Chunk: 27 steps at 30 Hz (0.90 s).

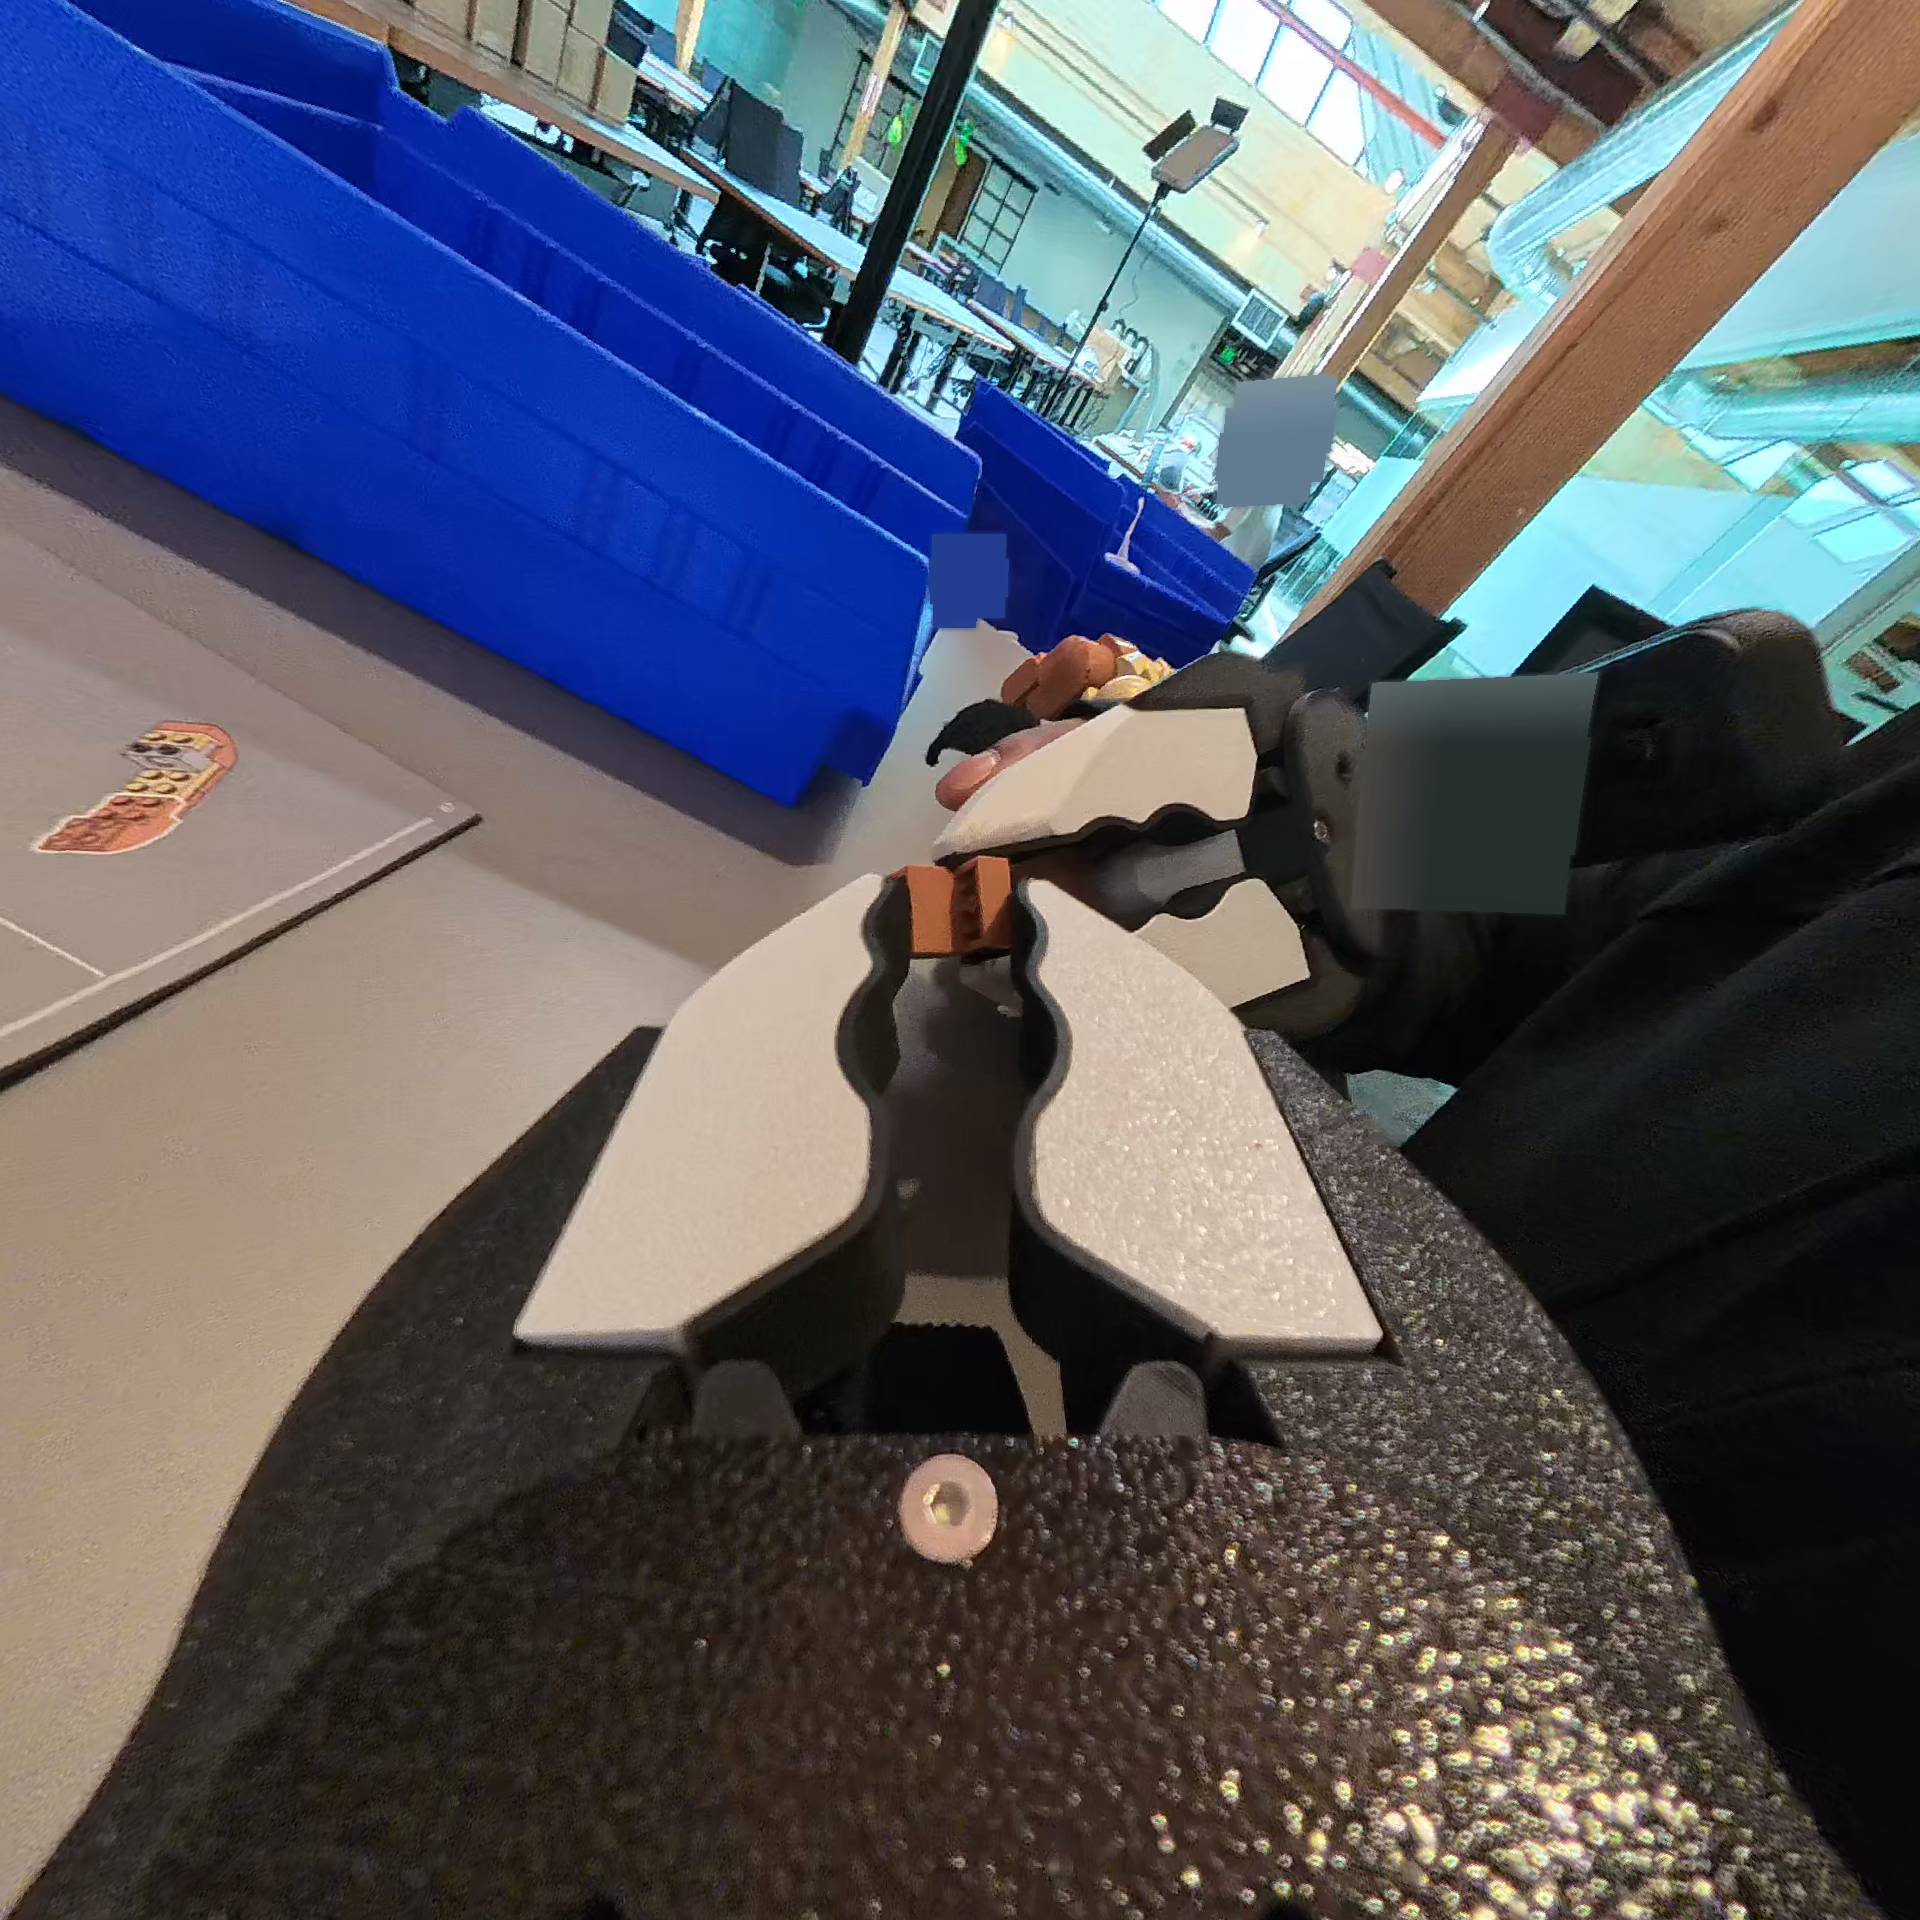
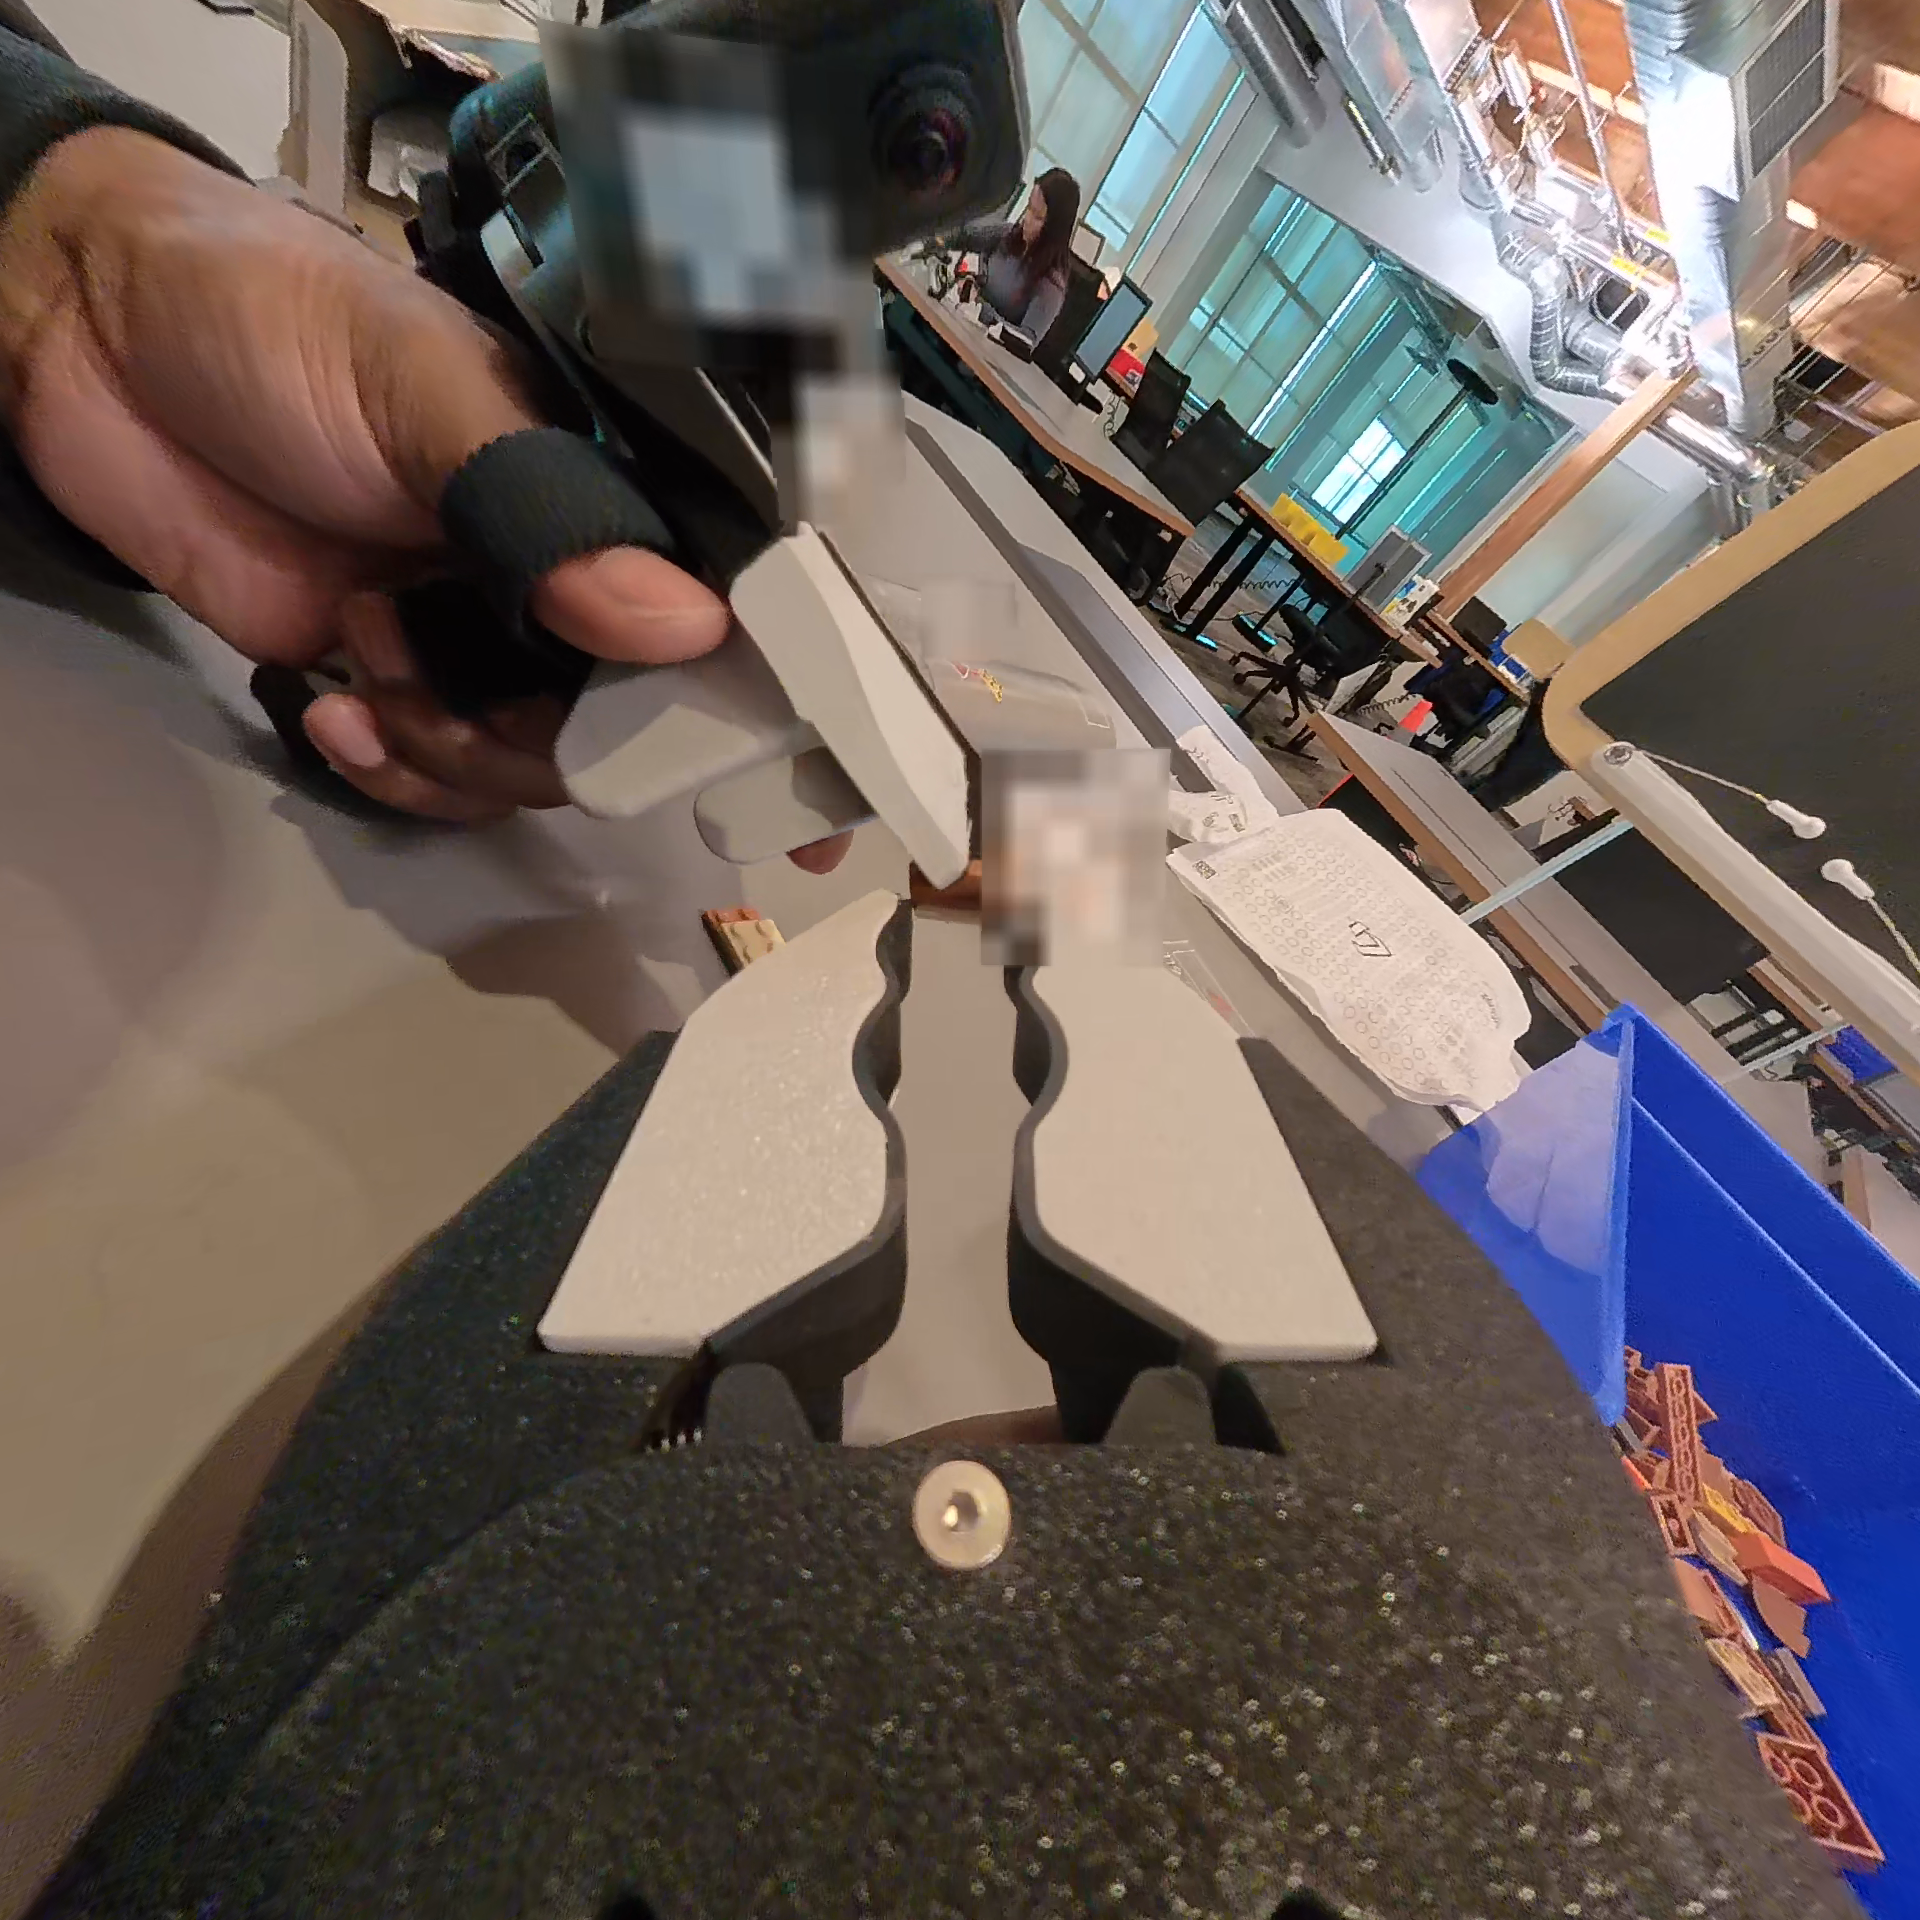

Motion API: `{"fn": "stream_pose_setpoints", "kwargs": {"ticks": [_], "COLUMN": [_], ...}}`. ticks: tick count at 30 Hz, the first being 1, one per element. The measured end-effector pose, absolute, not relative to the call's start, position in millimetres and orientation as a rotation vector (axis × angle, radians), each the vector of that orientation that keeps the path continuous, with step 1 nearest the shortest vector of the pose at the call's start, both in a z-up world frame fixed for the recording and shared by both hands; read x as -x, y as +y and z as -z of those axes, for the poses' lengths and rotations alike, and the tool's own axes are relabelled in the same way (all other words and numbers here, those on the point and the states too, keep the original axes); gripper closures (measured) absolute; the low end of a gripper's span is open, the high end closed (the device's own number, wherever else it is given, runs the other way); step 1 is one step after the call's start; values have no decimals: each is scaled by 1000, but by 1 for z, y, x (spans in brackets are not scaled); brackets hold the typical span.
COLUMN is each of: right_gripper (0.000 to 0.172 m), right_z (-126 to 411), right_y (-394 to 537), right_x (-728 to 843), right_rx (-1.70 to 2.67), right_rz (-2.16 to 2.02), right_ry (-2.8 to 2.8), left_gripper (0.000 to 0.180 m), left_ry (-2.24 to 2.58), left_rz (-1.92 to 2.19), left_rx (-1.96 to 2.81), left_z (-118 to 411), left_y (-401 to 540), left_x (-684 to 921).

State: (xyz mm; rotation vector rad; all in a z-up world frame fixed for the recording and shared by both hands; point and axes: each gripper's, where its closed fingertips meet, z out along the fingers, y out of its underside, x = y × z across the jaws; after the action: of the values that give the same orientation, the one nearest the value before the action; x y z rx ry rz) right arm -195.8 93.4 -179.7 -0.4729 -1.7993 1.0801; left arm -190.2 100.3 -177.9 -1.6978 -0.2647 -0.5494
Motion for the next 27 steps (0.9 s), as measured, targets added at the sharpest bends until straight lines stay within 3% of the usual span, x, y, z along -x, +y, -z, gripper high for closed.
{"fn": "stream_pose_setpoints", "kwargs": {"ticks": [19, 27], "right_gripper": [156, 156], "right_z": [181, 180], "right_y": [94, 96], "right_x": [196, 195], "right_rx": [506, 533], "right_rz": [-1112, -1167], "right_ry": [-1815, -1825], "left_gripper": [162, 151], "left_ry": [-282, -201], "left_rz": [575, 568], "left_rx": [1692, 1693], "left_z": [179, 176], "left_y": [101, 102], "left_x": [189, 183]}}
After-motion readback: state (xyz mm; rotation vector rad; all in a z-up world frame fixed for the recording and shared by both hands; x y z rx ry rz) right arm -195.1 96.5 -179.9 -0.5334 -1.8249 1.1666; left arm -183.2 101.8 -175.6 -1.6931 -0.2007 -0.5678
